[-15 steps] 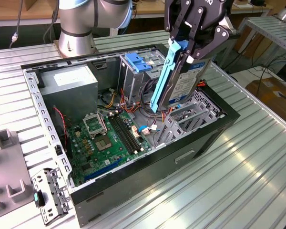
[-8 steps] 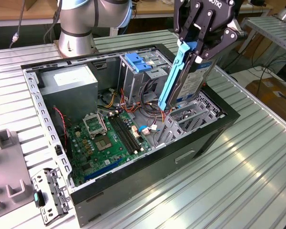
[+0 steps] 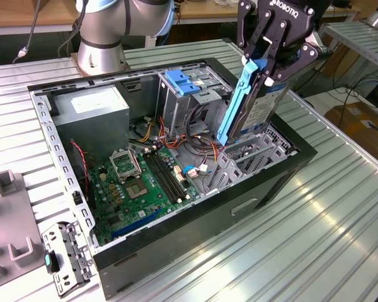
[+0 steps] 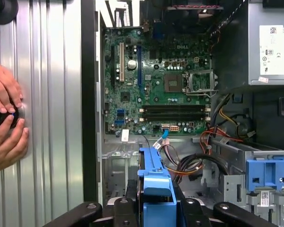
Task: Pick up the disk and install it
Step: 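Insert the disk into the insertion slot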
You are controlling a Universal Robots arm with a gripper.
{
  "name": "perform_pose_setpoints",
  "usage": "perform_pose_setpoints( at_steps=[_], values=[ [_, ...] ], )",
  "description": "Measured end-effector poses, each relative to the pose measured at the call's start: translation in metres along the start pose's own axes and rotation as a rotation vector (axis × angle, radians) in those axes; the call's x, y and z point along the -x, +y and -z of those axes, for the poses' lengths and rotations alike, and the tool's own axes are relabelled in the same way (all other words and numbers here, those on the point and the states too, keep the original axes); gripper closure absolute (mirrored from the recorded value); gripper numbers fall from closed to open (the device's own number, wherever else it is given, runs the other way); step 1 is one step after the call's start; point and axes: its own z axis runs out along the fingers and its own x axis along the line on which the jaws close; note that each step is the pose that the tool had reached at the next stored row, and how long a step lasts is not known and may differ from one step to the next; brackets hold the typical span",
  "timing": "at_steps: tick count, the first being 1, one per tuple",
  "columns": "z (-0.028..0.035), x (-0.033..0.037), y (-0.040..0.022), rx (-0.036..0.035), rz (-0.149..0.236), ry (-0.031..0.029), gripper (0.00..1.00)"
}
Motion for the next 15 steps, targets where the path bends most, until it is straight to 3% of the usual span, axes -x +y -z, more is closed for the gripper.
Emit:
perform_pose_setpoints(
  at_steps=[5,11,15],
  values=[
    [-0.0033,-0.0019,-0.0105,0.0001,-0.002,0.0003,0.63],
    [-0.0087,-0.0044,-0.0114,0.0003,-0.026,0.0004,0.63],
    [-0.0151,-0.0043,-0.0191,0.0003,-0.033,0.0003,0.63]
  ],
)
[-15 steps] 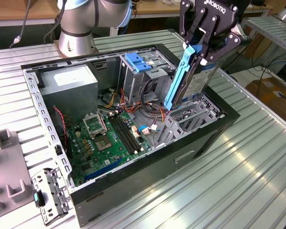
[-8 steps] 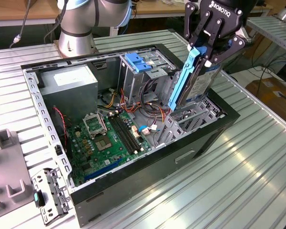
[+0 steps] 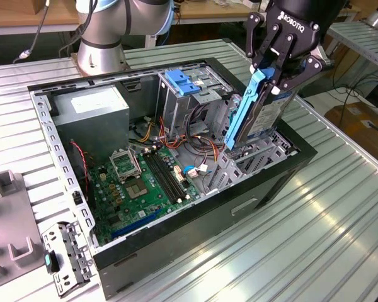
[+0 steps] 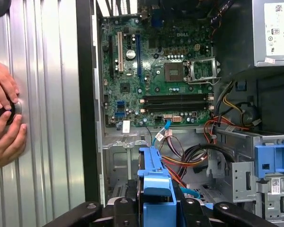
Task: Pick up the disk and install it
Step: 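Insert the disk into the insertion slot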
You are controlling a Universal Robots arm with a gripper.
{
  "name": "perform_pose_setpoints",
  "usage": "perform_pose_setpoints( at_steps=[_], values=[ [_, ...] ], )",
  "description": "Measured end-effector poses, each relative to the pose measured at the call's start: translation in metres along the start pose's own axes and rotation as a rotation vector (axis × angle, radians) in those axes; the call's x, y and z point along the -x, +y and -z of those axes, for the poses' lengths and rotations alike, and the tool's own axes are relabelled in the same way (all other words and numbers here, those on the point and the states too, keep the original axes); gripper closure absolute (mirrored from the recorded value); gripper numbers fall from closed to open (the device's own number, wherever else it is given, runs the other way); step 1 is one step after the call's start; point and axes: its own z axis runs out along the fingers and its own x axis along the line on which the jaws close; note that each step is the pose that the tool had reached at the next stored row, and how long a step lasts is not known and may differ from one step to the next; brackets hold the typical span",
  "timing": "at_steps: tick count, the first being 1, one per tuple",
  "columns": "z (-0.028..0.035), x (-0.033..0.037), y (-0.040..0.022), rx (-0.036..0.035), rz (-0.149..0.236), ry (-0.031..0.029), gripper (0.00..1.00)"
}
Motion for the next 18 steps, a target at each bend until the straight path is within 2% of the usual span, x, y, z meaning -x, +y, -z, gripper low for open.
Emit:
perform_pose_setpoints(
  at_steps=[6,10,18],
  values=[
    [-0.006,-0.0023,-0.001,0.0,0.0,0.0001,0.63],
    [-0.0087,-0.0068,-0.0015,0.0002,-0.009,-0.0001,0.63],
    [-0.013,-0.0069,-0.0015,0.002,-0.006,0.0002,0.63]
  ],
)
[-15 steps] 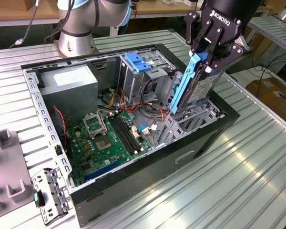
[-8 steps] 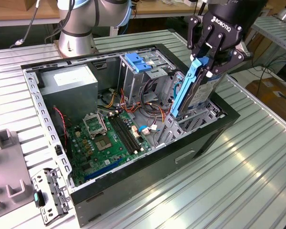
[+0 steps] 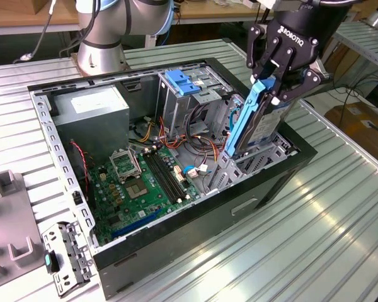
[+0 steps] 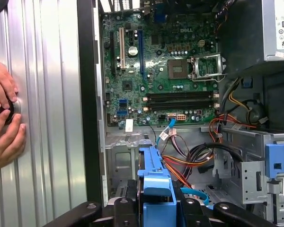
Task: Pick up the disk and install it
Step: 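Insert the disk into the insertion slot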
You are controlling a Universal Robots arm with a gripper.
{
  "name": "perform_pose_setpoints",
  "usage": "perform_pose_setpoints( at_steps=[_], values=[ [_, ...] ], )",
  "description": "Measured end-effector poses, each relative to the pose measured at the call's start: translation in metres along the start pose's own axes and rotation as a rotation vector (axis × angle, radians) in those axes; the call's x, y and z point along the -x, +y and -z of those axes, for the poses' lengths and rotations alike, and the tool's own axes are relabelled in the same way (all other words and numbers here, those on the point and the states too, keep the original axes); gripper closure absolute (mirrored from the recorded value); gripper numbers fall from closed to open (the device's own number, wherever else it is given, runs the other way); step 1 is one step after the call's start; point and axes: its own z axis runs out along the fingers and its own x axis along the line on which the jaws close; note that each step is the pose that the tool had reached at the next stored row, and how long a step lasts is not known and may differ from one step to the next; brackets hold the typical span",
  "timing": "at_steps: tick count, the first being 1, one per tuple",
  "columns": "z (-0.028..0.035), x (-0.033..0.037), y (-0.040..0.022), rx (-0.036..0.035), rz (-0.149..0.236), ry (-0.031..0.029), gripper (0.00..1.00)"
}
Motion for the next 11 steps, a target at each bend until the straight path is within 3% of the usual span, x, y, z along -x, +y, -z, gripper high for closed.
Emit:
perform_pose_setpoints(
  at_steps=[5,11],
  values=[
    [-0.0052,0.0,0.0,0.0027,0.0,0.0,0.63],
    [-0.0067,0.0001,0.0,0.003,0.0,0.0004,0.63]
  ],
)
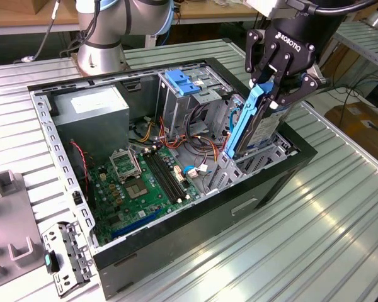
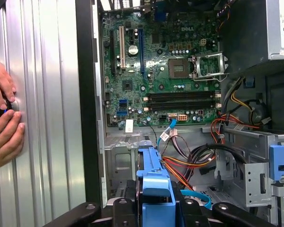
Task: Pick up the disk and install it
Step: 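Insert the disk into the insertion slot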
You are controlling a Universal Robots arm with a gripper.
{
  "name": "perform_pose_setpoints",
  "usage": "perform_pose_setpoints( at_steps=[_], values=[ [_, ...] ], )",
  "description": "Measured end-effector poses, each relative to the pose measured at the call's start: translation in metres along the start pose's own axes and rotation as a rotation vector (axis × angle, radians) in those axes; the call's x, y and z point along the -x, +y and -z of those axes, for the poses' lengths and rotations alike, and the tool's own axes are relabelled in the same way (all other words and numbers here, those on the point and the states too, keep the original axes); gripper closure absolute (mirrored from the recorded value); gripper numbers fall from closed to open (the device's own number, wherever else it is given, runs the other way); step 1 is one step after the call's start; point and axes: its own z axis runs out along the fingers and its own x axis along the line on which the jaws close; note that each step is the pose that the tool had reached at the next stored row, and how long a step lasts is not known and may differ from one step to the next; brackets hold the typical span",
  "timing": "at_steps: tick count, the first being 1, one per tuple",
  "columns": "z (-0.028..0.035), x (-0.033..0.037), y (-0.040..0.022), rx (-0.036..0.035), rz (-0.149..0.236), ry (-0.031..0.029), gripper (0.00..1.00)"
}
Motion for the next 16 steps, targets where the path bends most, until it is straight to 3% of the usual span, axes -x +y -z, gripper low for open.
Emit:
perform_pose_setpoints(
  at_steps=[9,11,12,16],
  values=[
    [-0.0001,0.0,0.0,0.0,0.0,0.0,0.63],
    [-0.0002,0.0,0.0,0.0,0.0,-0.0001,0.56],
    [-0.0023,0.0,0.0,0.0,0.0,-0.0001,0.49],
    [-0.0134,0.0001,0.0,0.0,0.002,0.0001,0.49]
  ],
)
